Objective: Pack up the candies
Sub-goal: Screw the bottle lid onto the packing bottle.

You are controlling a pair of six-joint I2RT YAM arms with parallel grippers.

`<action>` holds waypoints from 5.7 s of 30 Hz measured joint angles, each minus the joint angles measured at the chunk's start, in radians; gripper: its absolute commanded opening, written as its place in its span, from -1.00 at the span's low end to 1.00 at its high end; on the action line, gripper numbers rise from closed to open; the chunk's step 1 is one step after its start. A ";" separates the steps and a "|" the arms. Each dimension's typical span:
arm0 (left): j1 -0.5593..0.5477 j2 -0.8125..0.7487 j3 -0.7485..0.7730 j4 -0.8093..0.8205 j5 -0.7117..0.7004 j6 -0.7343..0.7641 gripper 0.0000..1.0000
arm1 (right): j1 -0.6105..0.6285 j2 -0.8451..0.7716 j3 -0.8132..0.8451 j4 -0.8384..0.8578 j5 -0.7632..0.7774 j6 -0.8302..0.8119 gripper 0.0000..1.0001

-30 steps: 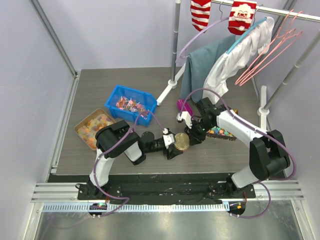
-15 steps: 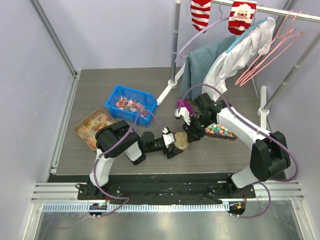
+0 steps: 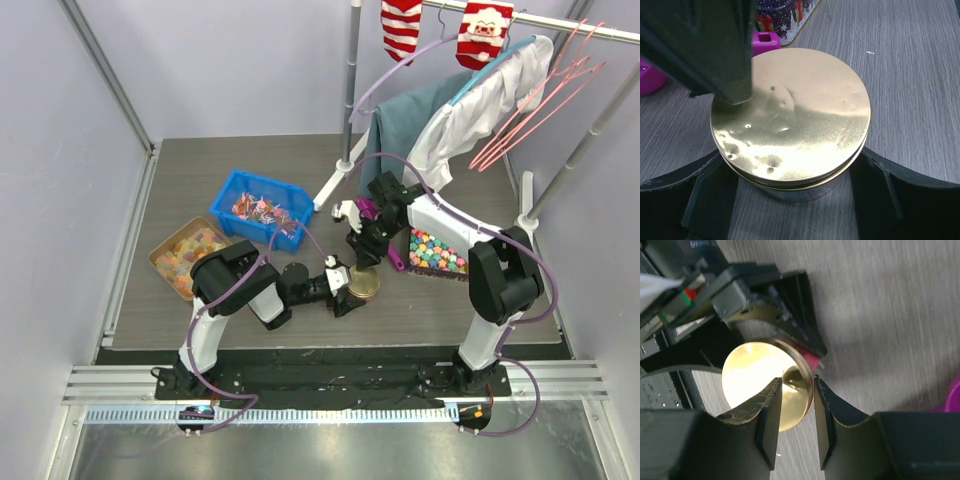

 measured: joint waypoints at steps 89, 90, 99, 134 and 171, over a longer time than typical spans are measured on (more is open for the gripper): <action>0.000 0.002 0.007 -0.006 -0.006 -0.002 0.64 | 0.023 -0.112 -0.169 0.014 -0.090 0.045 -0.58; 0.000 0.002 0.007 -0.006 -0.006 -0.002 0.64 | 0.025 -0.106 -0.166 0.020 -0.096 0.050 -0.57; 0.000 0.002 0.008 -0.005 -0.006 -0.001 0.64 | 0.031 -0.087 -0.122 0.045 -0.068 0.048 -0.38; -0.004 0.003 0.013 -0.011 0.003 -0.005 0.65 | -0.060 -0.046 -0.105 0.100 -0.073 -0.031 -0.55; -0.018 -0.029 -0.027 0.005 -0.056 0.119 0.90 | -0.089 -0.302 -0.207 0.000 0.007 -0.022 -0.02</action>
